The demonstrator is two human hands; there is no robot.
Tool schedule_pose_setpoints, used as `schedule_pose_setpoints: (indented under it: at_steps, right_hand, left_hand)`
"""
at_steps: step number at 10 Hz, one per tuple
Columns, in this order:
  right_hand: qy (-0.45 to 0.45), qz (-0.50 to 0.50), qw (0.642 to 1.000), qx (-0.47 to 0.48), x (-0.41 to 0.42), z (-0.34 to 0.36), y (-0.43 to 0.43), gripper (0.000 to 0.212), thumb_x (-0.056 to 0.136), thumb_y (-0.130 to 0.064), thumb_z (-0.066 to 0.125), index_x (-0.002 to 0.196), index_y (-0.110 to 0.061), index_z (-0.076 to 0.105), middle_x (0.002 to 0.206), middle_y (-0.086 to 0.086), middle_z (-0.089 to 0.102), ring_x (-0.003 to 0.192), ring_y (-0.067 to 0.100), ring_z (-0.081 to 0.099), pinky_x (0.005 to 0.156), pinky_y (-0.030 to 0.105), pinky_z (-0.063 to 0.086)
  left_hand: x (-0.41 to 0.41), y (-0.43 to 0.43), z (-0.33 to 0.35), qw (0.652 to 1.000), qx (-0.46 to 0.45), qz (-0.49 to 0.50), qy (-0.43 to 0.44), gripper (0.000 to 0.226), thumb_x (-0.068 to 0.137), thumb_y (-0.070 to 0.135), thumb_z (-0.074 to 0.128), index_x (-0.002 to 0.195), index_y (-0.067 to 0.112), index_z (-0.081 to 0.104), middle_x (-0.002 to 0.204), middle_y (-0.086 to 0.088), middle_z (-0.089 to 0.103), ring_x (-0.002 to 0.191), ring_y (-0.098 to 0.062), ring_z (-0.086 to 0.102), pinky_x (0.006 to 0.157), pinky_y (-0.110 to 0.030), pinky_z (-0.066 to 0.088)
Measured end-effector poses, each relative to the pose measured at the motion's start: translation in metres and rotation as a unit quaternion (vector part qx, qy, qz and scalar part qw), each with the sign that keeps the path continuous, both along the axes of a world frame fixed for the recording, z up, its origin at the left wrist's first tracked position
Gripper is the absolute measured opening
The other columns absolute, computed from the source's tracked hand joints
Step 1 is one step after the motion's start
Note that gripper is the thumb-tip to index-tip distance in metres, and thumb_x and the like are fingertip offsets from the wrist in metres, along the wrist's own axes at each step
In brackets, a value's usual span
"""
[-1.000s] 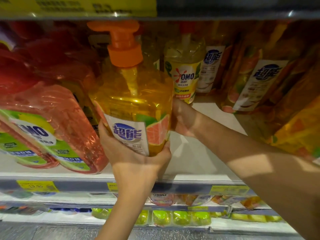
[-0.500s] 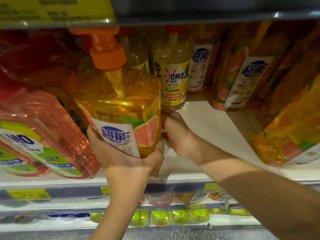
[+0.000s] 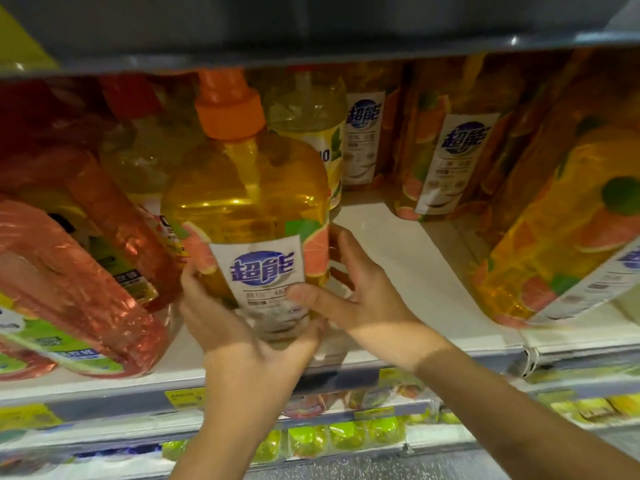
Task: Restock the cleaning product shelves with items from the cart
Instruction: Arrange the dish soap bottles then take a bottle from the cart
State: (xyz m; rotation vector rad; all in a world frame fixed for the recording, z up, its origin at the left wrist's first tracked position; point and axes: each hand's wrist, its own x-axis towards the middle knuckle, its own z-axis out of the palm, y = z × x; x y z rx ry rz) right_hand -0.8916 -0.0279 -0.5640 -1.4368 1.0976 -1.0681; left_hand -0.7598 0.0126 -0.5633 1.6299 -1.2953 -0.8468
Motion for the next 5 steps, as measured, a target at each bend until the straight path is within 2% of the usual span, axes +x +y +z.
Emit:
schedule_pose_setpoints:
  at_steps: [1,2,3,4,5]
  right_hand:
    - [0.031,-0.006,0.999,-0.004,-0.027,0.003,-0.009,0.061,0.08,-0.033,0.072,0.133,-0.024,0.042,0.125,-0.014,0.061,0.116,-0.003,0.055,0.095,0.015,0.045]
    - [0.062,0.006,0.998,-0.008,-0.044,0.005,-0.011,0.065,0.086,-0.034,0.065,0.143,-0.023,0.037,0.135,-0.012,0.057,0.126,0.004,0.051,0.108,0.037,0.043]
    - [0.105,-0.042,0.993,-0.023,-0.058,0.002,0.008,0.055,0.091,-0.04,0.059,0.142,-0.032,0.04,0.136,-0.022,0.052,0.127,-0.004,0.046,0.11,0.033,0.04]
    - [0.096,-0.156,0.981,-0.056,-0.079,0.003,0.045,0.034,0.086,-0.045,0.059,0.12,-0.042,0.058,0.122,-0.025,0.058,0.119,-0.001,0.054,0.1,0.023,0.045]
    - [0.081,-0.233,0.965,-0.092,-0.108,0.006,0.082,0.022,0.088,-0.035,0.06,0.108,-0.032,0.068,0.112,-0.012,0.067,0.105,0.009,0.064,0.083,0.015,0.049]
  left_hand:
    - [0.013,-0.026,-0.011,0.989,-0.113,-0.043,0.078,0.088,0.056,0.032,0.09,0.127,0.039,0.037,0.128,0.013,0.05,0.111,0.0,0.054,0.081,-0.005,0.047]
    - [0.008,-0.05,-0.011,0.974,-0.106,-0.153,0.131,0.105,0.06,0.024,0.09,0.142,0.026,0.025,0.126,0.011,0.061,0.109,-0.004,0.063,0.075,-0.019,0.057]
    - [-0.013,-0.061,-0.01,0.962,-0.106,-0.21,0.142,0.095,0.063,0.013,0.074,0.143,0.013,0.023,0.109,0.02,0.067,0.097,0.003,0.066,0.064,-0.014,0.054]
    - [-0.032,-0.069,-0.006,0.959,-0.098,-0.221,0.146,0.096,0.062,0.013,0.074,0.143,0.016,0.022,0.121,0.011,0.063,0.103,0.004,0.064,0.074,-0.01,0.051]
    - [-0.047,-0.081,-0.007,0.959,-0.091,-0.239,0.121,0.094,0.069,0.018,0.083,0.142,0.019,0.022,0.125,0.011,0.061,0.109,0.0,0.062,0.083,-0.02,0.054]
